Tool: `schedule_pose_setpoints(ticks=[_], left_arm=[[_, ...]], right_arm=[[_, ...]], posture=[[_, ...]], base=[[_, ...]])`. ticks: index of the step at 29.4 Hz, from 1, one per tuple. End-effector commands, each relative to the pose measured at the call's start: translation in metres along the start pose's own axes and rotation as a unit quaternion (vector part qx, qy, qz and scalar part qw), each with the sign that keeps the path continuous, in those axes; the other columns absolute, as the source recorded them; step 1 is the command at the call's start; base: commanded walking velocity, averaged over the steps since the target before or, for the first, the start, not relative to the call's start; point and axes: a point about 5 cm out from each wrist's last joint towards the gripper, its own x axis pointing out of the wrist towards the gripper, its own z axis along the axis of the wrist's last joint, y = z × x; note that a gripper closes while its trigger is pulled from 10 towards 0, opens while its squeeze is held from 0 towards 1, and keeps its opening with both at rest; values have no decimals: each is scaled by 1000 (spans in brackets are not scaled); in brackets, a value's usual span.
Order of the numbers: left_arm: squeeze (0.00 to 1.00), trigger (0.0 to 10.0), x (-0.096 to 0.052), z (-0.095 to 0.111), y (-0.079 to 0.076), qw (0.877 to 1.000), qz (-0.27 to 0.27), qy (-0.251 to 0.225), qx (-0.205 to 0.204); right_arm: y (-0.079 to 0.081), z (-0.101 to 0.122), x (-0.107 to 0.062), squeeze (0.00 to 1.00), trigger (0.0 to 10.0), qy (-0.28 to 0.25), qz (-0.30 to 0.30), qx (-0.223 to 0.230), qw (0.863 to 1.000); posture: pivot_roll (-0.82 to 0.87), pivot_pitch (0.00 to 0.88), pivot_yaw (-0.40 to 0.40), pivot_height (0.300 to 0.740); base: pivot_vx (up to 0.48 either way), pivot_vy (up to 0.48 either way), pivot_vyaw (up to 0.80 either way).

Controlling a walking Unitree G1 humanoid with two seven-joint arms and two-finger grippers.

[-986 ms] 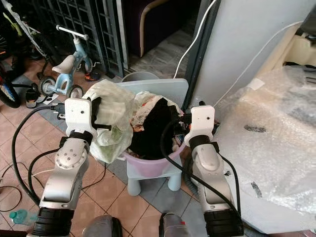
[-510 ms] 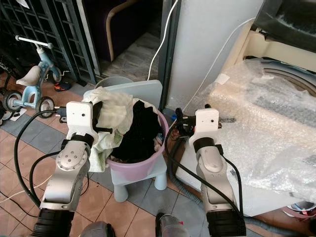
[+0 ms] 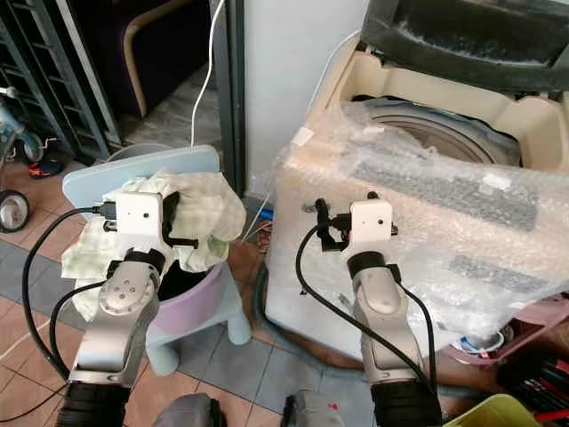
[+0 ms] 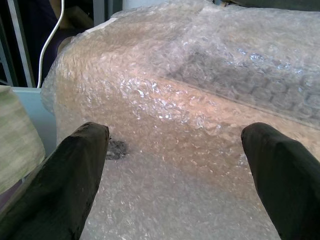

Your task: Clothes washing

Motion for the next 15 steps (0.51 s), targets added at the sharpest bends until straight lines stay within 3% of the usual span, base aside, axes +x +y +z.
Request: schedule_pose_setpoints(ticks=[1, 15], left_arm=[[0, 10000, 0, 7, -3, 1000, -5, -13, -6], [0, 10000, 5, 31, -9, 997, -35, -65, -14]], right_arm=[[-2, 1, -2, 0, 10000, 1, -2, -5, 1000], [-14, -1, -3, 0, 10000, 2, -16, -19, 1000]], posture=[[23, 57, -16, 740], [23, 52, -16, 740]], base=[[0, 0, -800], [0, 0, -800]])
